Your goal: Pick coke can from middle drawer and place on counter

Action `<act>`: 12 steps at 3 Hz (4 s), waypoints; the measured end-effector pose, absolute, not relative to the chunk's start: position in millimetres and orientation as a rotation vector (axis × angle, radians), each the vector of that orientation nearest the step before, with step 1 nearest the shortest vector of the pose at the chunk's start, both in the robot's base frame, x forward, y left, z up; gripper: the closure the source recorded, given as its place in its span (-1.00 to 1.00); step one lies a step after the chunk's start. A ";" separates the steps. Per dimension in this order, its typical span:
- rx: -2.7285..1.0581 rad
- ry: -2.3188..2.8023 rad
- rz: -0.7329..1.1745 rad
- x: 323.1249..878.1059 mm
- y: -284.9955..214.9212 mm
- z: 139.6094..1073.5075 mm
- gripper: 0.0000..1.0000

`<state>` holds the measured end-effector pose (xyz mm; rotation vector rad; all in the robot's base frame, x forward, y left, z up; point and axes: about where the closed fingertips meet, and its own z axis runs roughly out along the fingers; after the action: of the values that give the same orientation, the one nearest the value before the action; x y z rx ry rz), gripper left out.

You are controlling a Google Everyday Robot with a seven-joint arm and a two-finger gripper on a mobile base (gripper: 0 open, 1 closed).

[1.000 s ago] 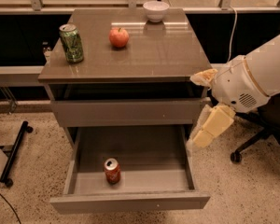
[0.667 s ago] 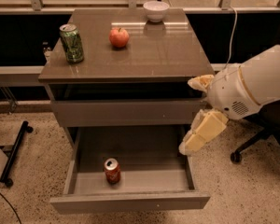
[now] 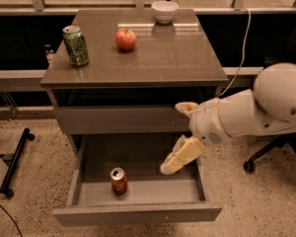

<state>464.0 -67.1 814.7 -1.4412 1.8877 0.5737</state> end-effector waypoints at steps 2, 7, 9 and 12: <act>-1.356 1.849 0.727 496.2 -18.1 730.4 -1.00; -1.349 1.970 0.721 514.6 55.1 603.5 -1.00; -1.189 1.964 0.832 543.2 82.7 530.5 -1.00; -1.093 2.047 0.937 563.2 104.4 441.8 -1.00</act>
Offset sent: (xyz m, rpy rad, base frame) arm 0.0497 0.0707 -0.1256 0.2023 0.0775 -0.0008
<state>563.2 104.4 441.8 -1.0927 2.0469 0.9368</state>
